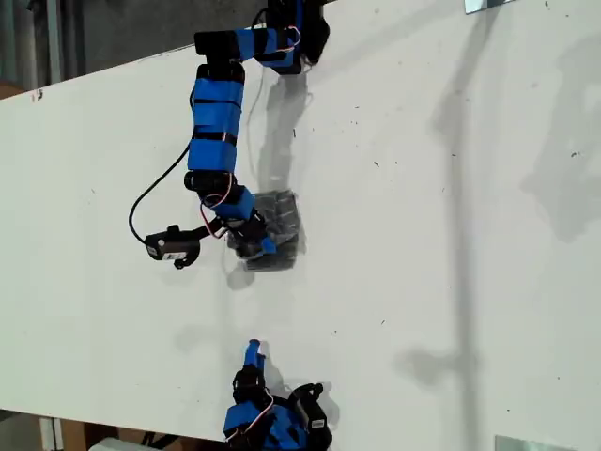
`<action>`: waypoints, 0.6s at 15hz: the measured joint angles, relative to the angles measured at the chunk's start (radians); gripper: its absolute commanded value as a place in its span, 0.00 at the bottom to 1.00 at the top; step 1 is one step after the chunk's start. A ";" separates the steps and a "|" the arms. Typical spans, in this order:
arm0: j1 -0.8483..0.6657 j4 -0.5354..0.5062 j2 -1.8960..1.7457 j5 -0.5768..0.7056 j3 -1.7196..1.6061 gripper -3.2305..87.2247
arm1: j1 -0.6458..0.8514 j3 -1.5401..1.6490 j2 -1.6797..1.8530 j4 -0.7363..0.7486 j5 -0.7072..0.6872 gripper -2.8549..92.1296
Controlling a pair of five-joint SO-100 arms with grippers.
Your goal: Grasp corners of a square towel and fold twice.
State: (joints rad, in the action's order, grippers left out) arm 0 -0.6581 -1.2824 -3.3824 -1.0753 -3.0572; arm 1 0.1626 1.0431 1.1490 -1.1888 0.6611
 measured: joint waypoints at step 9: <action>0.000 -0.003 -0.015 0.000 0.000 0.23 | 0.075 0.213 0.189 -0.133 0.167 0.35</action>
State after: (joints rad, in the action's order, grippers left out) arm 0 -0.6581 -1.2855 -3.3978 -1.0753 -3.0572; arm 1 0.2378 1.2563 1.3376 -1.3223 0.8283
